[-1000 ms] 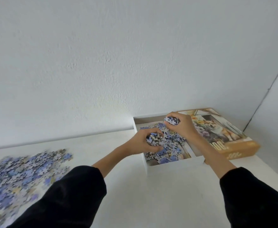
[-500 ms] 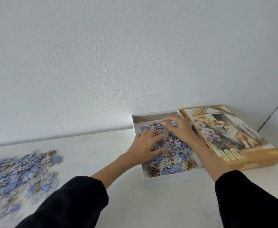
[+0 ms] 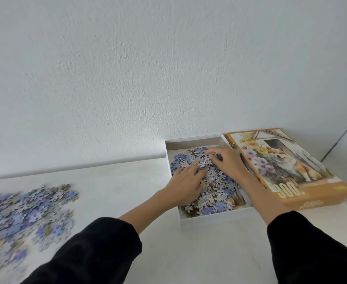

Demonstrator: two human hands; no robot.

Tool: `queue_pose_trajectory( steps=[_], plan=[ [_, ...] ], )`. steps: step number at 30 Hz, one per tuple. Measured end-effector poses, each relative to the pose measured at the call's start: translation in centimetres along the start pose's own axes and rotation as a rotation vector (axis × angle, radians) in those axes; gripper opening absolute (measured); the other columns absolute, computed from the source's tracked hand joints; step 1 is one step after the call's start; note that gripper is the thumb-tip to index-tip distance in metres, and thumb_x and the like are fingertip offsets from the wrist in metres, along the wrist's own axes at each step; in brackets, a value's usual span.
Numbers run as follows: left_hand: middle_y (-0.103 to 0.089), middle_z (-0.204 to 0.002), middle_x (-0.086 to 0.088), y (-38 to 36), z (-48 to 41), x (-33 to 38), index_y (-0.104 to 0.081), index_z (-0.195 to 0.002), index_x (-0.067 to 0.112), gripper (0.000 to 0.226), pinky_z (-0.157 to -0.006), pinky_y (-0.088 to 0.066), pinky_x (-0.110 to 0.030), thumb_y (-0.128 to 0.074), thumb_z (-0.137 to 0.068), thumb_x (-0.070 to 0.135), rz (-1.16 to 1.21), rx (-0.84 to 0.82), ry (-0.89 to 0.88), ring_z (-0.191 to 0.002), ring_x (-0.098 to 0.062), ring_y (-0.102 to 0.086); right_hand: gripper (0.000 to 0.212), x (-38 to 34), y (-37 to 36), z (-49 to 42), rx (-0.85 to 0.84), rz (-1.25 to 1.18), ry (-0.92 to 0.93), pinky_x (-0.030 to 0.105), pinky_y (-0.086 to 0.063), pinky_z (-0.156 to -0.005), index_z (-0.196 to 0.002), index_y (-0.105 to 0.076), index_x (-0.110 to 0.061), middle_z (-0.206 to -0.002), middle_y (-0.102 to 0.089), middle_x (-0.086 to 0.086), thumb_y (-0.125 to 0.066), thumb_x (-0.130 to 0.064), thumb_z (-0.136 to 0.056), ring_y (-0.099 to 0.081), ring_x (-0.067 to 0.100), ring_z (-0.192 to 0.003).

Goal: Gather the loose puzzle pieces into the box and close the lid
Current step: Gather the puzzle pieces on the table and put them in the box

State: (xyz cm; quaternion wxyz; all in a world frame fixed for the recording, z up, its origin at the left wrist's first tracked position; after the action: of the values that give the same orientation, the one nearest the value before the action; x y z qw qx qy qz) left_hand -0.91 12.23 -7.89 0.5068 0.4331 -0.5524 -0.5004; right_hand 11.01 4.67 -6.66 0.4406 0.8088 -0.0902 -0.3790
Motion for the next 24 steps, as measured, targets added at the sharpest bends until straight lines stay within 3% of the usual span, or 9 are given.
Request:
queue_pose_trajectory(
  steps=[2, 5, 8, 11, 14, 18, 24],
  plan=[
    [-0.032, -0.147, -0.007, 0.4, 0.3, -0.1, -0.031, -0.144, 0.020, 0.047, -0.103, -0.035, -0.039, -0.037, -0.099, 0.033, 0.052, -0.001, -0.042, -0.129, -0.023, -0.038, 0.019, 0.1, -0.1, 0.1, -0.019, -0.005, -0.008, 0.015, -0.040, -0.076, -0.104, -0.069, -0.018, -0.108, -0.067, -0.003, -0.057, -0.014, -0.089, -0.055, -0.014, -0.079],
    [-0.025, -0.152, -0.004, 0.7, 0.4, -0.9, -0.026, -0.146, 0.026, 0.050, -0.110, -0.025, -0.043, -0.040, -0.098, 0.033, -0.063, -0.015, -0.019, -0.136, -0.022, -0.031, 0.020, 0.3, -0.1, 0.1, -0.018, -0.018, -0.023, 0.025, -0.041, -0.092, -0.104, -0.068, -0.018, -0.111, -0.066, -0.001, -0.059, -0.013, -0.087, -0.059, 0.009, -0.102],
    [-0.024, -0.152, -0.005, 1.6, 0.6, -1.2, -0.028, -0.144, 0.025, 0.059, -0.112, -0.021, -0.047, -0.051, -0.092, 0.010, -0.019, 0.098, 0.043, -0.137, -0.023, -0.027, 0.020, -0.1, 0.2, 0.1, 0.016, 0.013, 0.010, 0.029, -0.040, -0.092, -0.105, -0.067, -0.019, -0.107, -0.064, 0.000, -0.063, -0.021, -0.086, -0.054, 0.013, -0.103],
    [-0.046, -0.137, -0.003, 2.5, 0.9, -0.5, -0.046, -0.135, 0.022, 0.046, -0.100, -0.039, -0.040, -0.050, -0.092, 0.006, 0.098, 0.202, 0.007, -0.123, -0.023, -0.045, 0.015, -0.8, 0.6, 0.2, 0.048, -0.003, 0.053, 0.029, -0.044, -0.083, -0.097, -0.068, -0.022, -0.095, -0.063, -0.005, -0.064, -0.028, -0.085, -0.053, 0.008, -0.092],
    [-0.055, -0.130, -0.001, 2.1, 0.9, -0.2, -0.052, -0.131, 0.018, 0.035, -0.087, -0.048, -0.037, -0.043, -0.097, 0.016, 0.121, 0.122, -0.035, -0.112, -0.021, -0.055, 0.011, -0.8, 0.0, 0.3, -0.004, 0.021, 0.050, 0.027, -0.044, -0.076, -0.090, -0.070, -0.021, -0.087, -0.060, -0.010, -0.062, -0.028, -0.086, -0.054, 0.007, -0.085],
    [-0.048, -0.139, -0.002, 1.5, 0.7, -0.1, -0.042, -0.138, 0.015, 0.039, -0.098, -0.041, -0.037, -0.036, -0.100, 0.020, 0.089, 0.066, -0.060, -0.120, -0.019, -0.050, 0.019, -0.3, 0.2, 0.2, 0.027, 0.045, 0.004, 0.026, -0.040, -0.080, -0.100, -0.068, -0.018, -0.100, -0.063, -0.003, -0.055, -0.027, -0.091, -0.054, 0.012, -0.095],
    [-0.057, -0.127, -0.004, 3.6, 1.3, -0.9, -0.054, -0.127, 0.013, 0.033, -0.088, -0.044, -0.029, -0.040, -0.097, 0.012, 0.303, 0.190, -0.038, -0.110, -0.017, -0.055, 0.023, -1.2, 0.3, 0.4, -0.015, -0.039, -0.036, 0.032, -0.047, -0.088, -0.111, -0.065, -0.019, -0.111, -0.066, -0.002, -0.052, -0.025, -0.093, -0.061, 0.025, -0.100]
  ],
)
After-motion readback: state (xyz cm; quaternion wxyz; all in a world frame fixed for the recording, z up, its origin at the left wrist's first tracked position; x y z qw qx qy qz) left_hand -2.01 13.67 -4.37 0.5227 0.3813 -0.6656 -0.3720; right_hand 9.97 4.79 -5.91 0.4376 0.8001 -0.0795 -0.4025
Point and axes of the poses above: each hand's wrist, its own z-axis away from the middle knuckle, its own y-axis out of the back of the hand, x = y × z, the point moved 7 cm from there along -z, towards the middle knuckle
